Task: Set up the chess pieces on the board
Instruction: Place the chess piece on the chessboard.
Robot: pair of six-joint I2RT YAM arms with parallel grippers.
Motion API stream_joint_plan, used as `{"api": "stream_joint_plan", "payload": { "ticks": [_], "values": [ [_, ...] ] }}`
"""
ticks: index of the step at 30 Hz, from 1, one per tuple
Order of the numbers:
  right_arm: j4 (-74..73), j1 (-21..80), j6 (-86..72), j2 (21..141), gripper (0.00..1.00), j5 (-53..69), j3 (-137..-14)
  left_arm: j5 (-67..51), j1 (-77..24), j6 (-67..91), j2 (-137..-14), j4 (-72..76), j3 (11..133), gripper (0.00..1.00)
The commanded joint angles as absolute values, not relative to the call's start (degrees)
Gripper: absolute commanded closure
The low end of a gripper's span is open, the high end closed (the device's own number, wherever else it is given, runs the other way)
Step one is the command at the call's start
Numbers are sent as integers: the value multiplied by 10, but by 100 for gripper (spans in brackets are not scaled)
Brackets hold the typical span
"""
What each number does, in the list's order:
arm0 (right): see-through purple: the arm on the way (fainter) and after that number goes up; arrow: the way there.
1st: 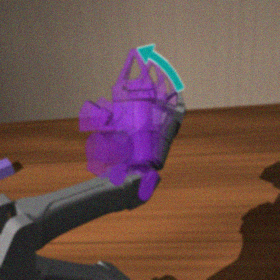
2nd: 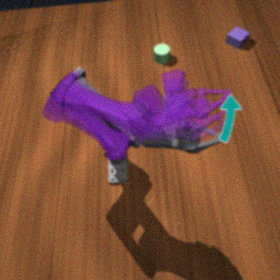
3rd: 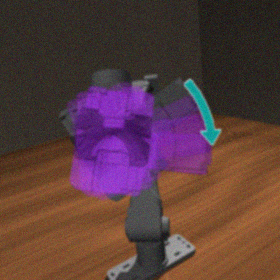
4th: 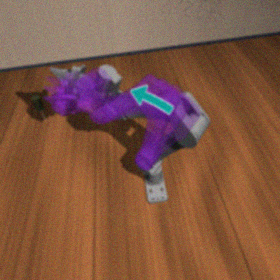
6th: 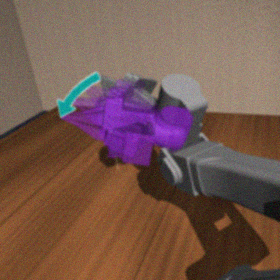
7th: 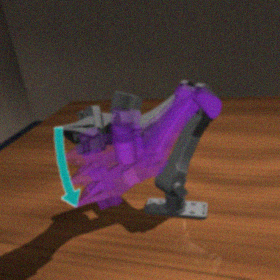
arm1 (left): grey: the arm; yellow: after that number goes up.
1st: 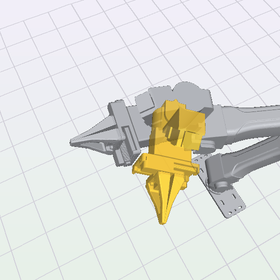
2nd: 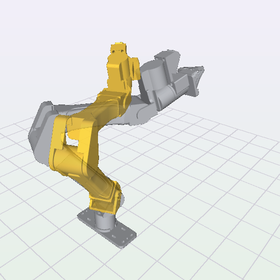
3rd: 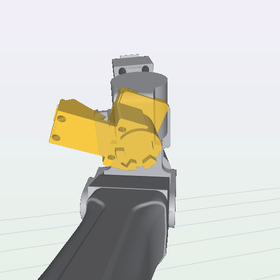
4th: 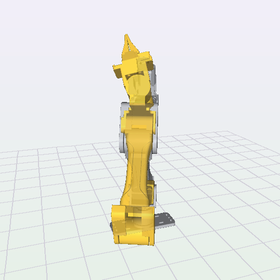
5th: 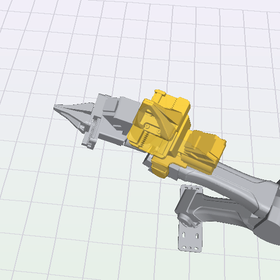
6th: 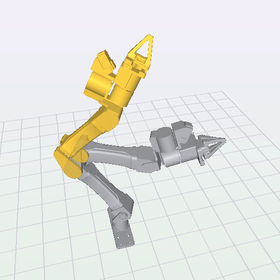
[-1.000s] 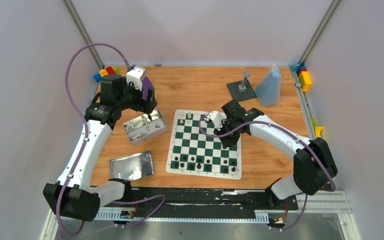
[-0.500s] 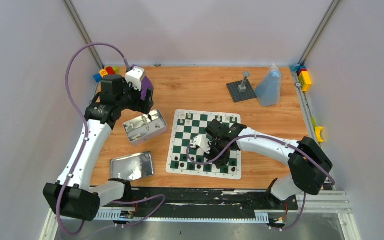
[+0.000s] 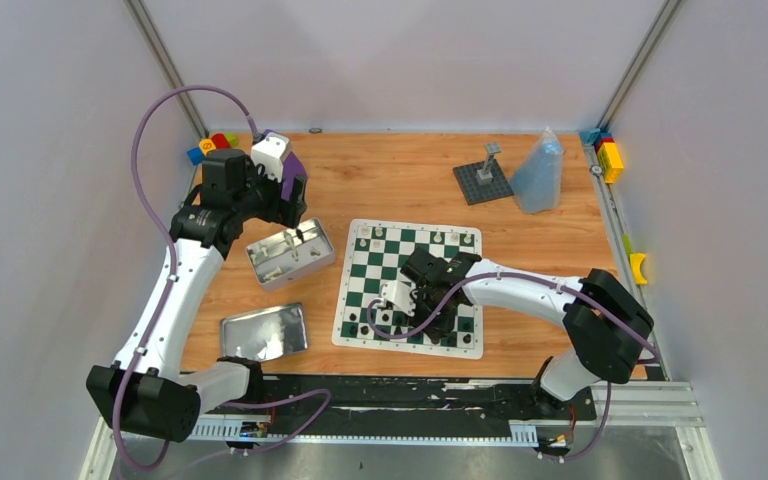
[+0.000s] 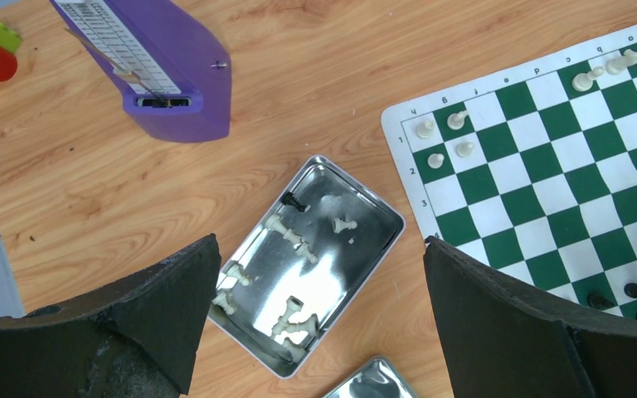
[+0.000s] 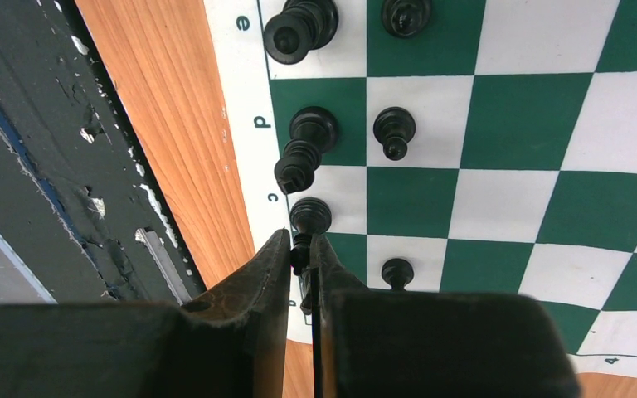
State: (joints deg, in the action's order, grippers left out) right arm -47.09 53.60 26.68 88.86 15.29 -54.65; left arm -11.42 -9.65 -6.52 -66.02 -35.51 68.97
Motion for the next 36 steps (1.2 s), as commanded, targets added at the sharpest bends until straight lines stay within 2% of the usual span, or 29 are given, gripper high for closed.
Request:
{"api": "stream_joint_plan", "payload": {
  "ticks": [1, 20, 24, 27, 31, 36],
  "values": [
    [-453, 540, 272, 889, 100, 144, -561, -115, -95, -74, -657, -343, 703, 0],
    [-453, 540, 275, 903, 99, 159, -576, -112, -95, -75, -650, -337, 693, 0],
    [-453, 540, 275, 903, 90, 158, -573, -112, -95, -76, -651, -337, 693, 0],
    [-453, 540, 276, 897, 75, 151, -572, -108, -95, -79, -651, -337, 691, 0],
    [-454, 531, 275, 874, 44, 153, -580, -83, -95, -96, -650, -341, 686, 0],
    [-450, 492, 271, 833, 41, 209, -607, -100, -95, -142, -657, -361, 657, 0]
  ]
}}
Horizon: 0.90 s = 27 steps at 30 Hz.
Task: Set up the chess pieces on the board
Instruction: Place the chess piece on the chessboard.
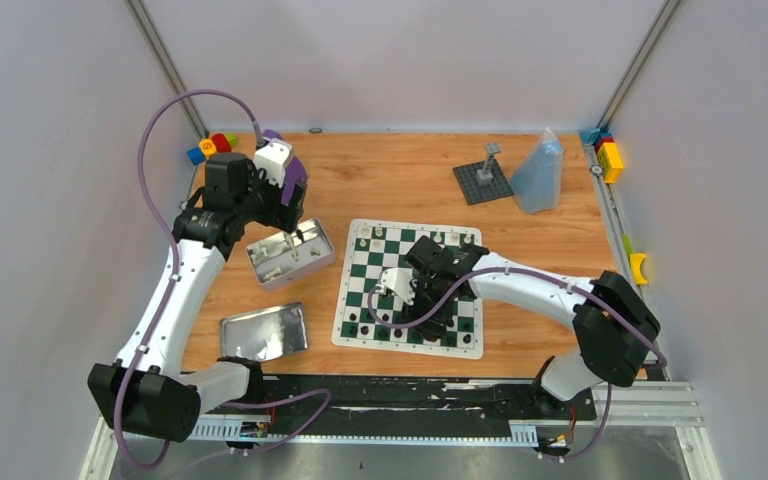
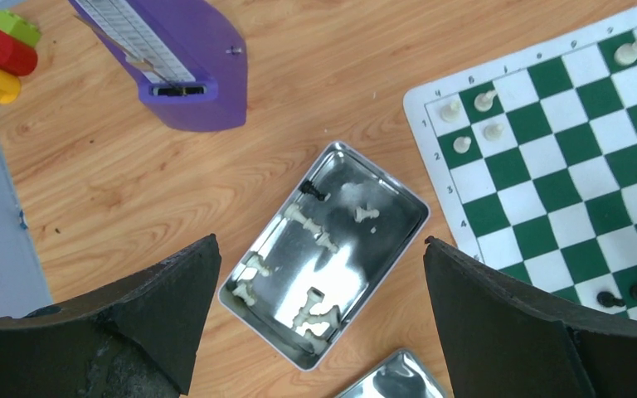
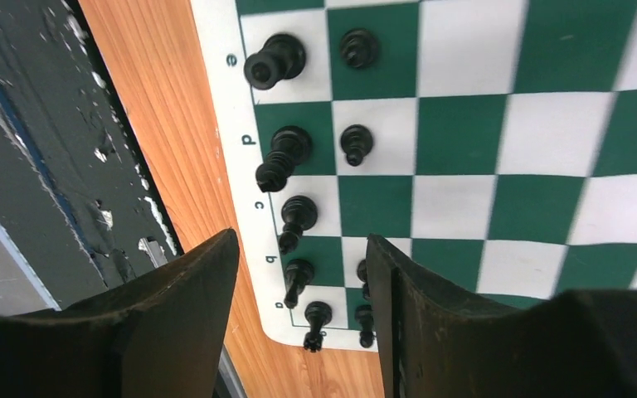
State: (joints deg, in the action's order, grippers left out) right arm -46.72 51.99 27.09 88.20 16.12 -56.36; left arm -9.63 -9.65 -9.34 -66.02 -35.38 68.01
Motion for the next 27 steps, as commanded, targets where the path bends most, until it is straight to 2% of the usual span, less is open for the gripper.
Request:
{"api": "stream_joint_plan", "payload": {
  "ticks": [1, 7, 10, 17, 19, 27],
  "values": [
    [-448, 481, 269, 823, 41, 223, -613, -106, -95, -160, -662, -363, 651, 0],
    [-440, 411, 264, 794, 42, 274, -648, -109, -95, -220, -697, -359, 600, 0],
    [-429, 382, 261, 787, 44, 281, -648, -102, -95, -206, -724, -317, 582, 7],
    [-398, 341, 250, 778, 48, 288, -625, -98, -95, -105, -825, -262, 599, 42],
    [-394, 333, 249, 775, 49, 285, -622, -92, -96, -79, -847, -252, 607, 47],
    [-391, 316, 248, 780, 51, 286, -620, -68, -96, -6, -926, -227, 634, 47]
  ]
}}
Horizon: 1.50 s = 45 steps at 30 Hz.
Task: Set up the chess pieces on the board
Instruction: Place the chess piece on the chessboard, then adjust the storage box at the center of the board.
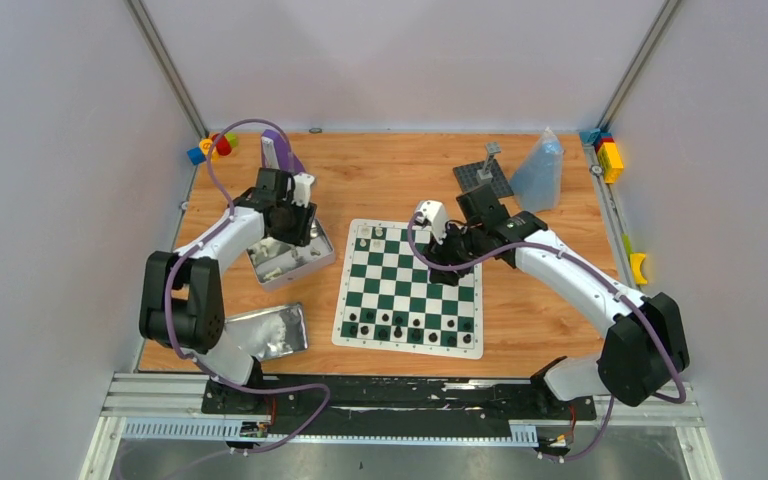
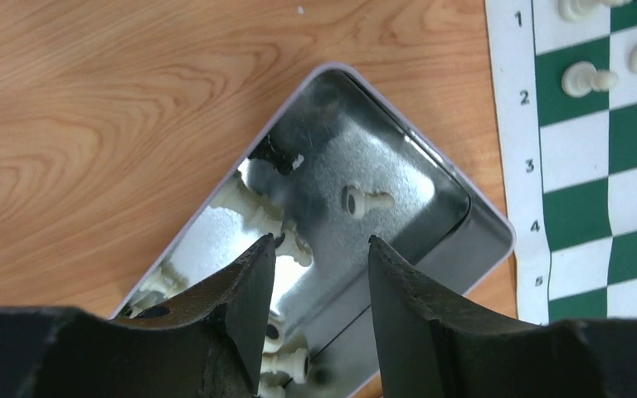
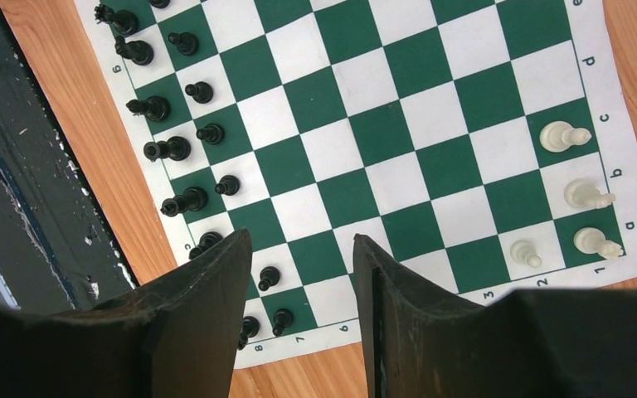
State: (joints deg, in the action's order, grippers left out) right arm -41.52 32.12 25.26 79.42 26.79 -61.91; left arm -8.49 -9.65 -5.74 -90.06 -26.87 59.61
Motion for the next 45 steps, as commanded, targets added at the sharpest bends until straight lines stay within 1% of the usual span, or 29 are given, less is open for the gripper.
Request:
{"api": "stream_joint_plan", "payload": {
  "ticks": [1, 6, 7, 13, 24, 34, 38, 41, 45],
  "values": [
    [-391, 316, 249, 780, 51, 287, -620, -65, -96, 4, -931, -224, 637, 47],
    [-391, 316, 253, 776, 51, 289, -610, -32, -96, 48, -969, -213, 654, 46],
    [-391, 316, 255, 773, 52, 290, -607, -28, -96, 54, -972, -208, 652, 45],
    [-383, 314, 258, 766, 52, 297, -590, -9, -96, 92, -957, -177, 619, 41],
    [-374, 314, 258, 761, 53, 307, -572, -2, -96, 98, -974, -186, 615, 43],
    [-372, 313, 260, 766, 53, 310, -564, -10, -96, 36, -925, -226, 600, 46],
    [-372, 313, 260, 768, 53, 309, -561, -2, -96, -13, -895, -252, 597, 44],
    [-372, 313, 260, 767, 53, 309, -559, -5, -96, -52, -877, -294, 604, 42],
    [-372, 313, 260, 772, 53, 309, -557, 6, -95, -115, -851, -352, 603, 41]
  ]
}}
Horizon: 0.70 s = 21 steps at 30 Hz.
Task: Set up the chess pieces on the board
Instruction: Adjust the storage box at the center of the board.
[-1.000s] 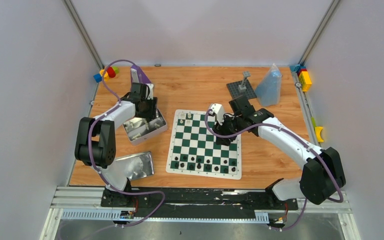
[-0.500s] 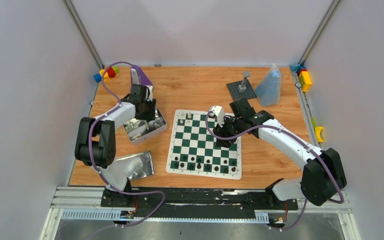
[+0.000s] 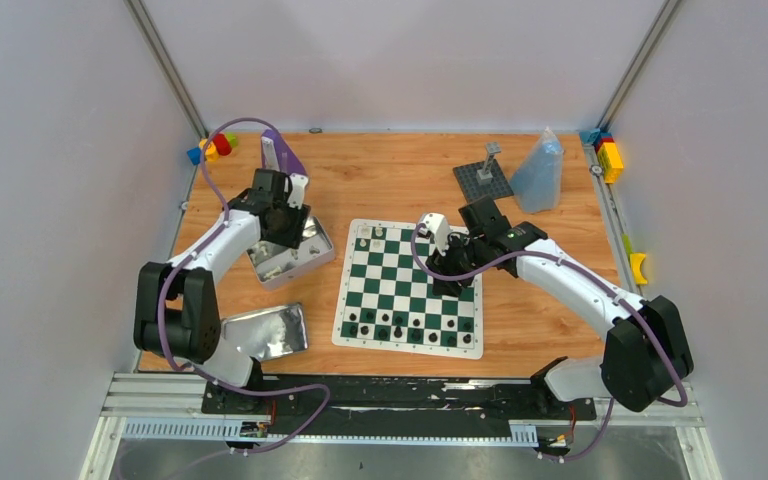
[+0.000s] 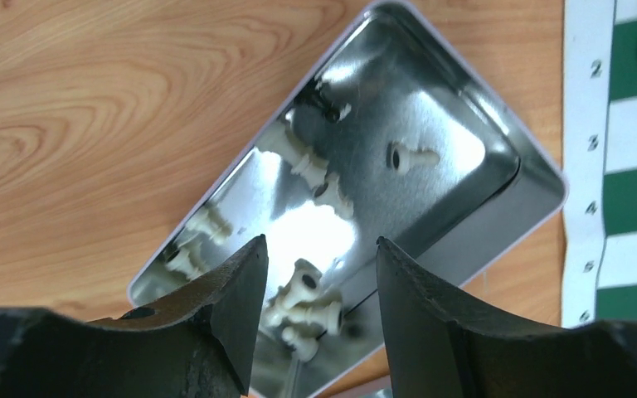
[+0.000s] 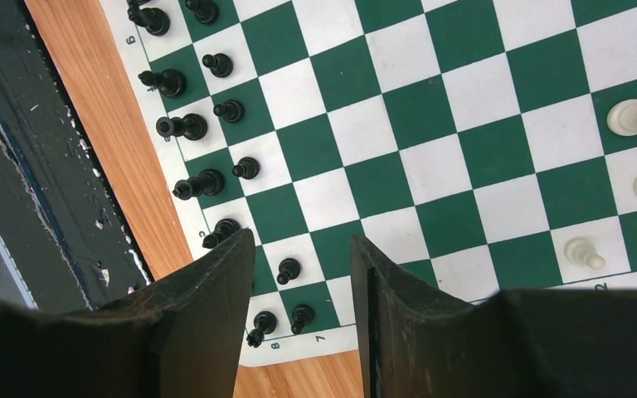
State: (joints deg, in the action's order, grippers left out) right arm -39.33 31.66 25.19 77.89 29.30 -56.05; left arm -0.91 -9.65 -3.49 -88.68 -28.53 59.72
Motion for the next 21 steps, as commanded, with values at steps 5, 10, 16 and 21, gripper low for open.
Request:
{"api": "stream_joint_plan", "payload": {
  "ticks": [5, 10, 16, 21],
  "values": [
    [-372, 314, 261, 779, 53, 312, -557, 37, -85, -177, -831, -410, 585, 42],
    [-372, 314, 260, 783, 53, 316, -560, 49, -60, -207, -838, -420, 570, 43],
    [-372, 314, 259, 777, 53, 315, -556, 82, -48, -255, -895, -386, 578, 44],
    [-372, 314, 258, 774, 53, 315, -555, 128, -41, -318, -930, -324, 582, 45]
  ]
}}
